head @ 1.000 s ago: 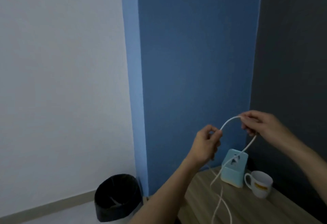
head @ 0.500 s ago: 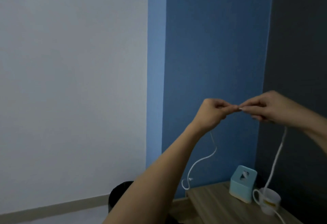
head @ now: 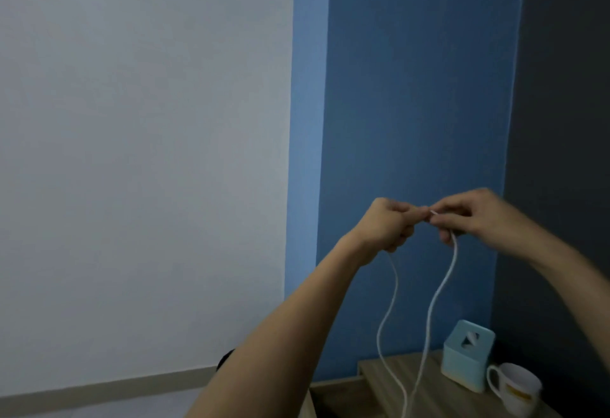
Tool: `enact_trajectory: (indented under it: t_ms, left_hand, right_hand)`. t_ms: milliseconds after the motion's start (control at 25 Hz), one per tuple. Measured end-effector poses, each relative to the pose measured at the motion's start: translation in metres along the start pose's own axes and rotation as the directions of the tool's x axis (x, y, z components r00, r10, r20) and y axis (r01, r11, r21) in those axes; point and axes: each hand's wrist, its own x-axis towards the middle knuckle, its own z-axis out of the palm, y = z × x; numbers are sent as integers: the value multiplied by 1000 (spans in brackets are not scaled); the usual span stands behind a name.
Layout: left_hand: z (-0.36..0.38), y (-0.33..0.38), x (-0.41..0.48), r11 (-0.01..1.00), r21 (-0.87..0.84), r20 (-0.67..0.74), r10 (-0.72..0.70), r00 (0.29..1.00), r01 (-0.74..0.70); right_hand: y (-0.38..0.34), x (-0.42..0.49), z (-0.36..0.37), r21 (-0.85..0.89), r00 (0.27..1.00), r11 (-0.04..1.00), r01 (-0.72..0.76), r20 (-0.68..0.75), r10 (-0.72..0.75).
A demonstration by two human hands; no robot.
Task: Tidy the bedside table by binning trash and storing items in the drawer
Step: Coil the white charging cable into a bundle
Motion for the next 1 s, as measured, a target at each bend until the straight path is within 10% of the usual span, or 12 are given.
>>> enact_trajectory:
  t_ms: [120,320,520,880,1000]
  left_hand:
    - [-16,-2,-15,997,-78,70,-17,997,22]
    - [-19,8,-25,991,-125,68,58,996,-49]
    - [-30,13,-32,991,-129,170,-12,985,34]
    - [-26,22,-32,997,-65,-4,-45,999,44]
    - [-21,31,-31,1000,-22,-12,-6,1000,6]
  right_hand:
    - [10,4,-13,-48,968,999,-22,-251,9]
    - [-18,0,0,-84,989,985,149,-11,-151]
    - [-19,12,-15,6,961,995,104,-258,-99]
    - [-29,-4,-19,383,952,922,-58,299,-64]
    - [-31,3,-12,220,996,975,28,81,-47]
